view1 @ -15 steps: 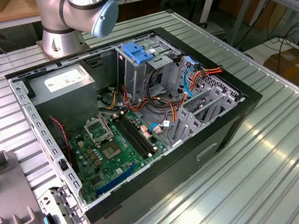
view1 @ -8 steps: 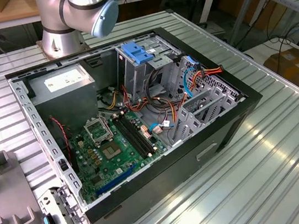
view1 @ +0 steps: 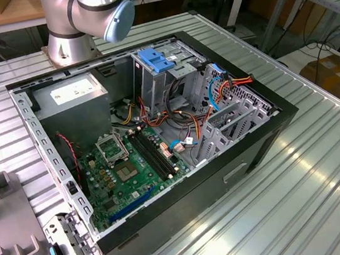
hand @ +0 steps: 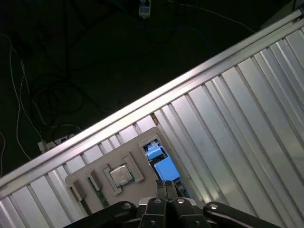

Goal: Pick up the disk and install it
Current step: 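Pick up the disk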

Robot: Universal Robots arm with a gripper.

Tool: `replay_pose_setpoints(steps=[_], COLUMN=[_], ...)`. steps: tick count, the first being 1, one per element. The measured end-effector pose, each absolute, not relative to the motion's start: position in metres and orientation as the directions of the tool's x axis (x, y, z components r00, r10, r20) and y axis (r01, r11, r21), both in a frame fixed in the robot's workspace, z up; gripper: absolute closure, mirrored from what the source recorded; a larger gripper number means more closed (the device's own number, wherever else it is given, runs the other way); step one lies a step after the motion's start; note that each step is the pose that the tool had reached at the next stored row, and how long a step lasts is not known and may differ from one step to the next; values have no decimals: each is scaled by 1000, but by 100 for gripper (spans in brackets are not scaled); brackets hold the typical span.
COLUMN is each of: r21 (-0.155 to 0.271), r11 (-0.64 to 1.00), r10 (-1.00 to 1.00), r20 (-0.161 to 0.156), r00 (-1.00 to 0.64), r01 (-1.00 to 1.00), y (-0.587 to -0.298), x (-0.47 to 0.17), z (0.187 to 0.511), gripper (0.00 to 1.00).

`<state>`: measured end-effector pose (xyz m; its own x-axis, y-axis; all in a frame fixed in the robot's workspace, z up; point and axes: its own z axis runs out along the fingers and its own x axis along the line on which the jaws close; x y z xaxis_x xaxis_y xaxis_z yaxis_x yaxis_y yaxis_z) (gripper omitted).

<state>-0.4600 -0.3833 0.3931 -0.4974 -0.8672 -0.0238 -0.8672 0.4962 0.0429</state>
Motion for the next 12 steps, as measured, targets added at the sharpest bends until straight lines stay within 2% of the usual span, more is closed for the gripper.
replay_pose_setpoints(steps=[12], r21=[43], r11=[435], r10=[-900], r20=[-24], r00=[-436], r01=[-900], y=[-383], x=[-460], z=[393], gripper=[89])
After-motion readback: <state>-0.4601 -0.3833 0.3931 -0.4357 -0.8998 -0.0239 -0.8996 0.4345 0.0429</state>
